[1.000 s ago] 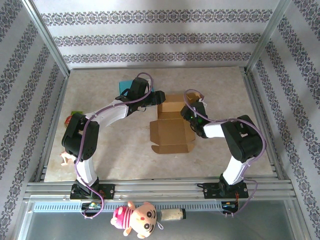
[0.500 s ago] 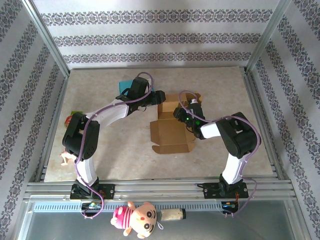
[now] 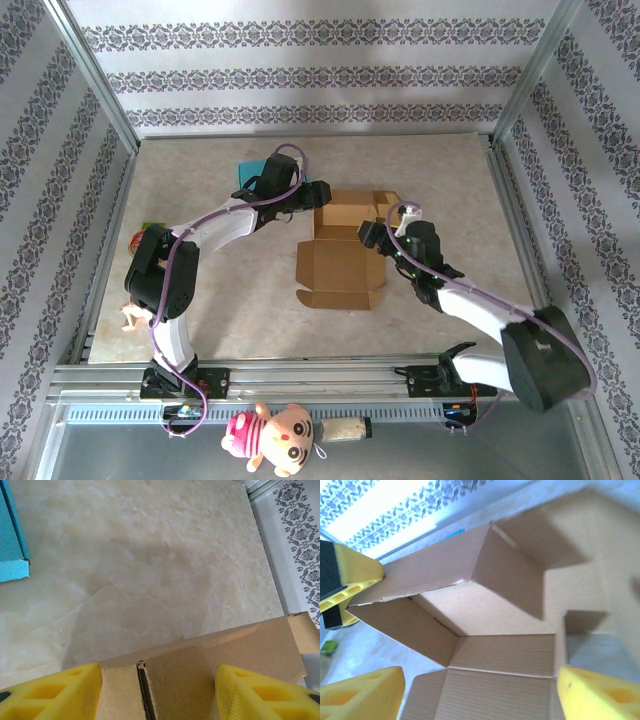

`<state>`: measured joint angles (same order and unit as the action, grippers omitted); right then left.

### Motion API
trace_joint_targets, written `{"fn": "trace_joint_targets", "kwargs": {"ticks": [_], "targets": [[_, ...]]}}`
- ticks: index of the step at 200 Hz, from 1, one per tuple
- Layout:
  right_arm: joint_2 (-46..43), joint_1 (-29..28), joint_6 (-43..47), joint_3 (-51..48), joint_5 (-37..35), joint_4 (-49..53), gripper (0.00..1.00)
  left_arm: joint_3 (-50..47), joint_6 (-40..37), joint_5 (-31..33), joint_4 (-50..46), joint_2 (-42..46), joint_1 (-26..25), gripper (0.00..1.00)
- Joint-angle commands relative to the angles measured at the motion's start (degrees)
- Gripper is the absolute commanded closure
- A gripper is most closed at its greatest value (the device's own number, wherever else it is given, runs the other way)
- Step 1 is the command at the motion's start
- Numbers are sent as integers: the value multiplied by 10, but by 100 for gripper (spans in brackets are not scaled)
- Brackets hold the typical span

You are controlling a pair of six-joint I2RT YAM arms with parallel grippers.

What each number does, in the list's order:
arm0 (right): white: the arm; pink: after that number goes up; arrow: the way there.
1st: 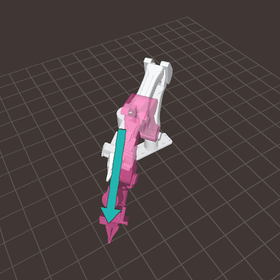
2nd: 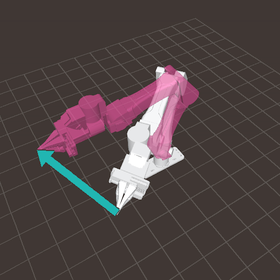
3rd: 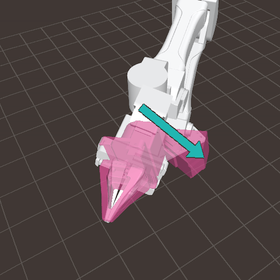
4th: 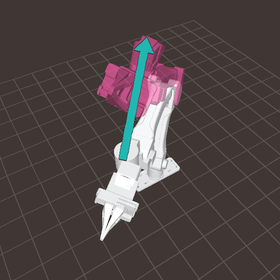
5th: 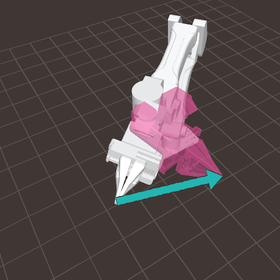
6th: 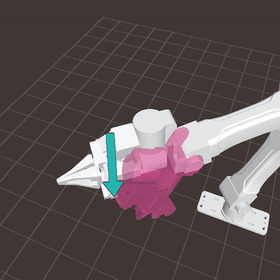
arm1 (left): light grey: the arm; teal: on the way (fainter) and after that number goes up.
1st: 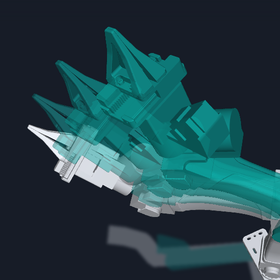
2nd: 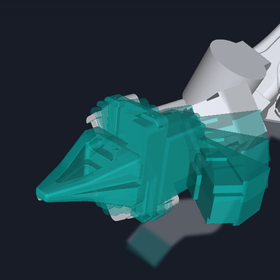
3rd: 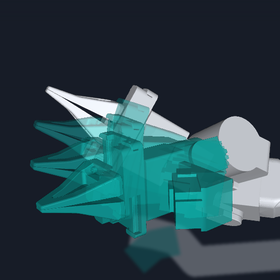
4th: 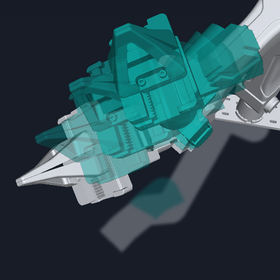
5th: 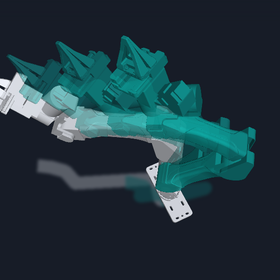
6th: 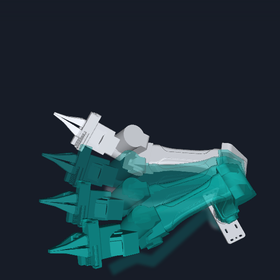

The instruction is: Fold the paper box

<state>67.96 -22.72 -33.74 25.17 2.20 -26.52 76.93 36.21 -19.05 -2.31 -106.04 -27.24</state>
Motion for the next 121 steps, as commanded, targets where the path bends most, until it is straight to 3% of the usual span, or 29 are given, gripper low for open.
{"fn": "trace_joint_targets", "kwargs": {"ticks": [1,15,50,69,103,121], "targets": [[-45,12,46,-13,-106,58,10,9,-14,5,-29,-6,4,39],[-52,53,50,-3,-116,76,3,9,-16,5,-29,-6,4,39],[40,112,129,62,1,73,7,9,-15,4,-27,-10,4,39],[102,117,152,101,74,70,24,8,-15,6,-27,-10,4,39],[170,117,106,139,86,68,66,8,-15,7,-29,-11,4,39],[174,114,65,143,112,71,80,7,-12,3,-25,-10,4,39]]}}
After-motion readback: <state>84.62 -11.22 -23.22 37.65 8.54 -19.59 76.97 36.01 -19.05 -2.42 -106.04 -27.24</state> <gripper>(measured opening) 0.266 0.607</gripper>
